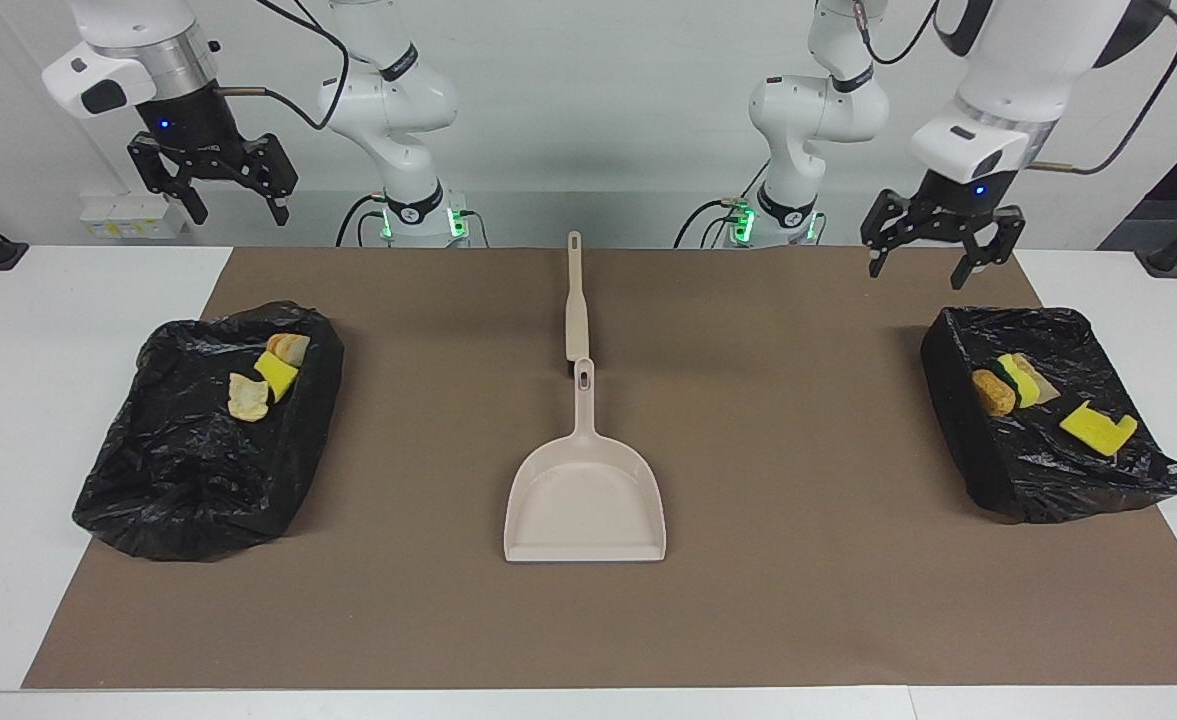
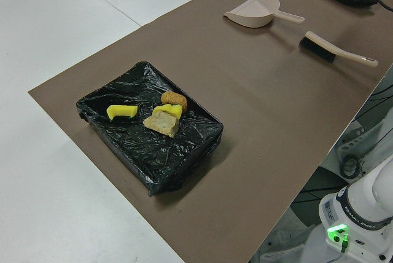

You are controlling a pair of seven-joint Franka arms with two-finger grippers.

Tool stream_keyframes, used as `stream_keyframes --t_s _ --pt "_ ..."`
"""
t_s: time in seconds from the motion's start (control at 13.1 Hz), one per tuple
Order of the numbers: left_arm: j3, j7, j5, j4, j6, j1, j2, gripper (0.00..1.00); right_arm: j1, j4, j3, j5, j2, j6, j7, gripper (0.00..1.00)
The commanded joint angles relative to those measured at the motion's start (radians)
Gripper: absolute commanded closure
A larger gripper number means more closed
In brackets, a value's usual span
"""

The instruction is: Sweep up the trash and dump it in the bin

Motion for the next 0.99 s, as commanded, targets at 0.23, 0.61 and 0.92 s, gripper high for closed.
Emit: stream_keyframes --t_s 0.23,0.61,0.92 --pt "0.02 0.06 -0.017 0.117 -0.156 0.031 -0.003 0.0 -0.006 -0.009 0.004 0.001 -0.013 -0.013 -0.024 0.0" --pt "0.02 0.074 -0.023 0.229 -0.256 0.095 0.051 0.0 -0.006 -0.009 0.004 0.001 -0.013 -0.013 -0.024 0.0" --pt "0.023 0.094 -0.023 0.22 -0.236 0.1 0.034 0.0 -0.006 -0.009 0.004 0.001 -0.013 -0.013 -0.024 0.0"
